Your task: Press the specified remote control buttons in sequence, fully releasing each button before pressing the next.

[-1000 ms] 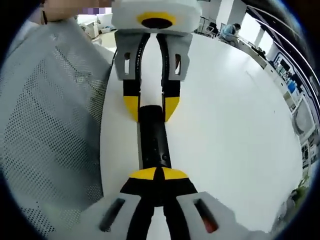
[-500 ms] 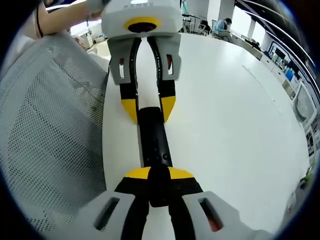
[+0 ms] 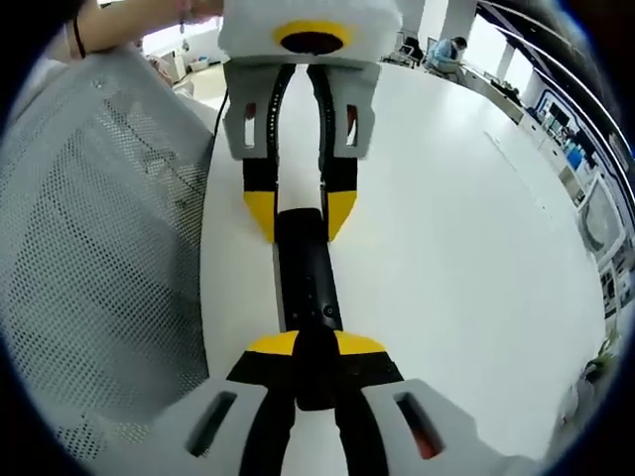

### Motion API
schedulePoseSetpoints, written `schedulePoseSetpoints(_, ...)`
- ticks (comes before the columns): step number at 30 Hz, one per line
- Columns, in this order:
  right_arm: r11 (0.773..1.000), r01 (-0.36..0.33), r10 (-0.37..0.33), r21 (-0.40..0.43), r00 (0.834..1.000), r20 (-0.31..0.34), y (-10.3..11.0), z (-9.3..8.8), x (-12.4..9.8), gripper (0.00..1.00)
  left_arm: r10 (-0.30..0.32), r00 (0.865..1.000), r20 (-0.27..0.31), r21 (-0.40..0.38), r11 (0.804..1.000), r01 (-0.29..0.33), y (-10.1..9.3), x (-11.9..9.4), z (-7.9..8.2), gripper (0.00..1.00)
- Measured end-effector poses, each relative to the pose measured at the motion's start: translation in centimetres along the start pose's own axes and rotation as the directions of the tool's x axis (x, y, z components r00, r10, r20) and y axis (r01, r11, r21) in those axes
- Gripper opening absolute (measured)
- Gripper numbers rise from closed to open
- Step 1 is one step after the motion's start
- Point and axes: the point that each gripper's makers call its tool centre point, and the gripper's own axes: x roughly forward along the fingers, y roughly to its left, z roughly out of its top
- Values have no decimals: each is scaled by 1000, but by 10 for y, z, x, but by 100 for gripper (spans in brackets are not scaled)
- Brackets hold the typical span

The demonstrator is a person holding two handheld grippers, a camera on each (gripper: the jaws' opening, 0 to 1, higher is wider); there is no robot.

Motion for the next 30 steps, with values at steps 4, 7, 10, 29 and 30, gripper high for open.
schedulePoseSetpoints(4,999,-17,16,45,999,31,1,1,0,14,5,1000,11,-6,1000,-5,0,0,0,24)
schedulePoseSetpoints(7,1000,-17,17,24,1000,17,2,1,1,16,5,1000,14,-15,1000,-4,0,0,0,24)
schedulePoseSetpoints(10,1000,-23,22,21,1000,19,3,2,0,16,5,1000,12,-12,1000,-5,0,0,0,24)
schedulePoseSetpoints(29,1000,-11,11,0,1000,5,2,0,1,17,1,1000,10,-10,1000,-1,0,0,0,24)
schedulePoseSetpoints(30,1000,-12,12,2,1000,10,2,0,1,17,2,1000,12,-11,1000,-2,0,0,0,24)
